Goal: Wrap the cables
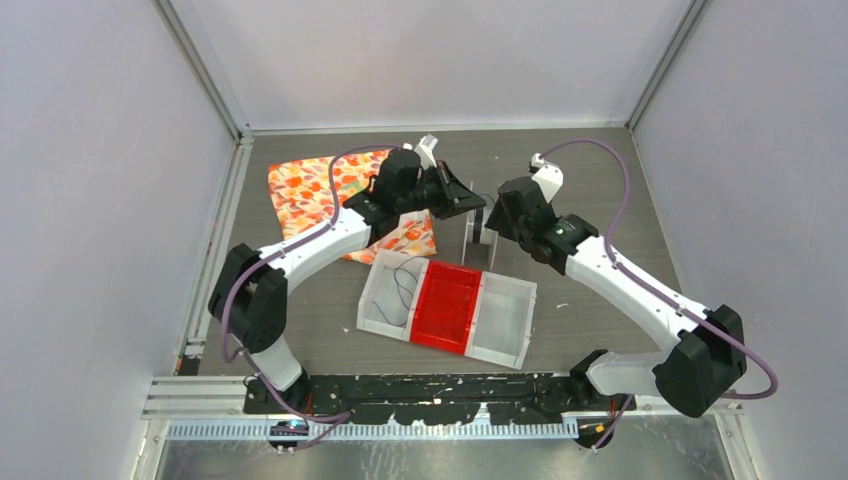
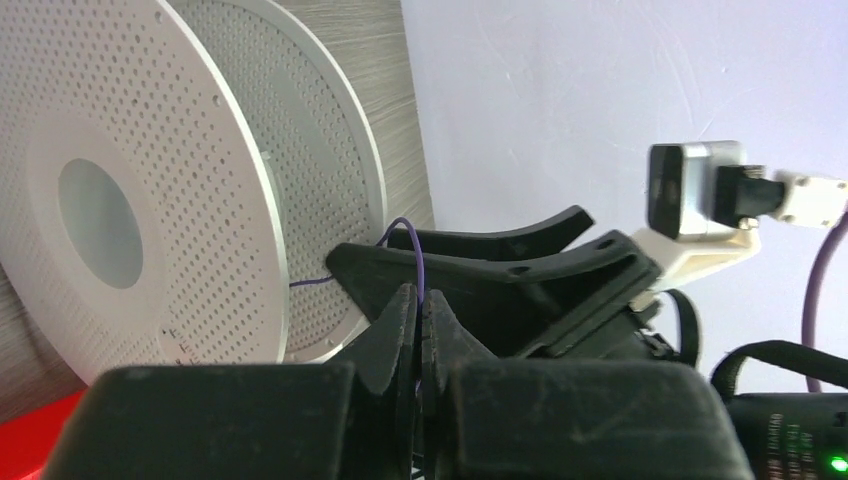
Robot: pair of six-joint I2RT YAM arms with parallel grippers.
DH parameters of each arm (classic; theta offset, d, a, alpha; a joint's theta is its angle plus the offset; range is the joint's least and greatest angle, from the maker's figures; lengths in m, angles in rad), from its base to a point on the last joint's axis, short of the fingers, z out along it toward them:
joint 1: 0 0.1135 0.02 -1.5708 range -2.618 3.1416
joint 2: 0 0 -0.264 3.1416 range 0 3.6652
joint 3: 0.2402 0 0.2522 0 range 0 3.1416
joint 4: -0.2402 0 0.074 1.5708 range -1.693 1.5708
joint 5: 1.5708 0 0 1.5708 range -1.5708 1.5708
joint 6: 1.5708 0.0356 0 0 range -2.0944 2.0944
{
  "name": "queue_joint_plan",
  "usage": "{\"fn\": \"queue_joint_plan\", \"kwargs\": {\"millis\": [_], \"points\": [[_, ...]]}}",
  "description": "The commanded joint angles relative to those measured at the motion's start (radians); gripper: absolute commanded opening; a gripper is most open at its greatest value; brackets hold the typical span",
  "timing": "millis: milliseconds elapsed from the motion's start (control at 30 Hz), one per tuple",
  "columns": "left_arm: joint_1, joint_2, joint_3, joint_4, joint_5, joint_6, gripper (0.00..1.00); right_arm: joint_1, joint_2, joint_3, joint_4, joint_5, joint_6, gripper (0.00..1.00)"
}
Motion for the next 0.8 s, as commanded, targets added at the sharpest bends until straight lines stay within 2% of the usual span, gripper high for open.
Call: {"fn": "queue_joint_plan", "kwargs": {"millis": [0,200,300,533,767], "points": [[0.01,-0.009,-0.02,0.083,0.008,-0.04,0.0,0.022,0.036,0.034,0.019,0.042,-0.016,0.56],[0.021,0.009,-0.037,0.15,0.041,-0.099,0.0,0.028,0.05,0.031,0.015,0.065,-0.023,0.55],[0.026,0.03,-0.047,0.205,0.067,-0.151,0.0,0.032,0.055,0.032,0.017,0.077,-0.026,0.51],[0.027,0.041,-0.056,0.231,0.077,-0.164,0.0,0.038,0.074,0.043,0.019,0.113,-0.047,0.49],[0.027,0.039,-0.062,0.232,0.082,-0.162,0.01,0.046,0.093,0.049,0.014,0.14,-0.057,0.35]]}}
